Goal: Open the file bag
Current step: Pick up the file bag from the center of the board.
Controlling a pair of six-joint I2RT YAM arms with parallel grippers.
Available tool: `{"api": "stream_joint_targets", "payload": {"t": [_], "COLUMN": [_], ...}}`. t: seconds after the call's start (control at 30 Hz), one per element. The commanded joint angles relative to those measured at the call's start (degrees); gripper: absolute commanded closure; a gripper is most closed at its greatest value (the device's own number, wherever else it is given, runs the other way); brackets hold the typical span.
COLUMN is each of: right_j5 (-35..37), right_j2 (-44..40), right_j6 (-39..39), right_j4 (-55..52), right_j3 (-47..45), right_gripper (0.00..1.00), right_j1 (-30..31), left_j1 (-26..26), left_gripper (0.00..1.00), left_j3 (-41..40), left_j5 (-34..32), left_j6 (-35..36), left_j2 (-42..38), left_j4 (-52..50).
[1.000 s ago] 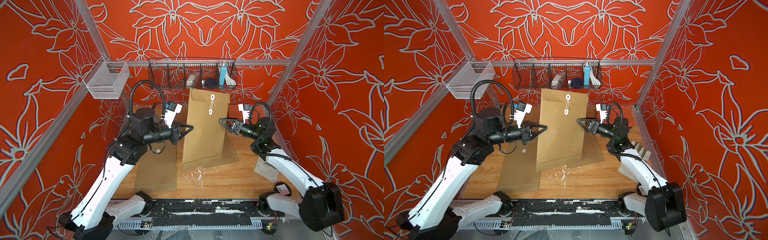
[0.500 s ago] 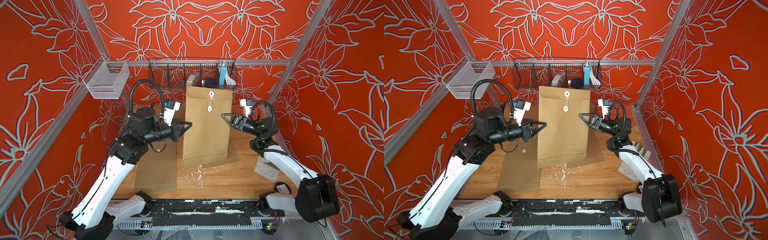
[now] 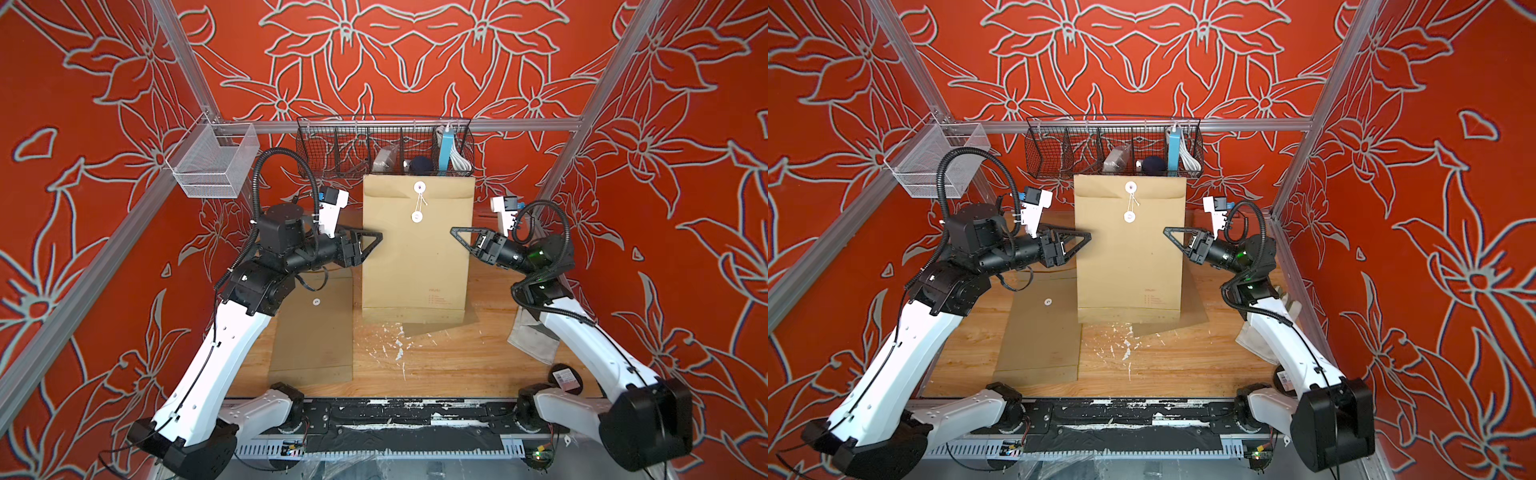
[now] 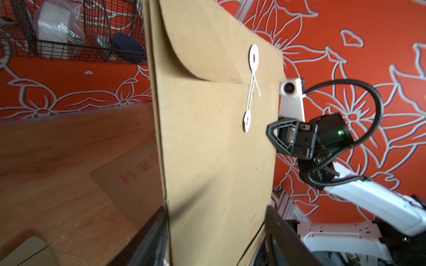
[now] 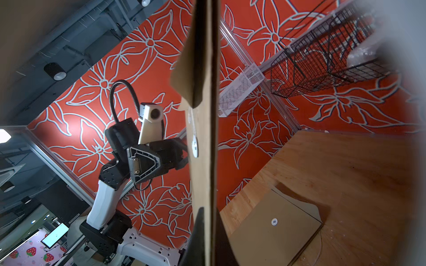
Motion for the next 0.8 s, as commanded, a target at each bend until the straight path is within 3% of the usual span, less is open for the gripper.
{"api": "stream_joint_targets", "payload": {"t": [0.0,0.27,0.43,0.67,0.77], "right_j5": [2.5,3.9,3.6,5.1,5.4], "right_j2": [-4.8,-9.1,-8.9,-8.0,-7.6], "right_j6": [1.2,3.3,5.3,7.3,7.7], "right_j4": [0.3,0.1,2.2,4.7,5.7], "right_j3": [1.7,2.1,2.9,2.6,2.4], "right_gripper": [1.00,1.00,1.00,1.00,1.00], "right_j1": [-0.2,1.2,2.7,4.8,5.7], "left_j1": [2.1,4.0,4.0,4.0,4.0], "left_gripper": [0.26,0.15,0.14,0.27,0.41], "left_j3": [-0.9,-2.1,-3.4,-4.0,-4.0], "left_j5": [4.1,10.7,16.1,20.6,22.1], "left_j6": [-1.9,-4.2,-6.9,-11.3,-12.9], "left_j2": [-1.8,-1.6,-0.6,1.4,2.2], "left_j4": [5.5,11.5,17.1,24.5,26.8]}}
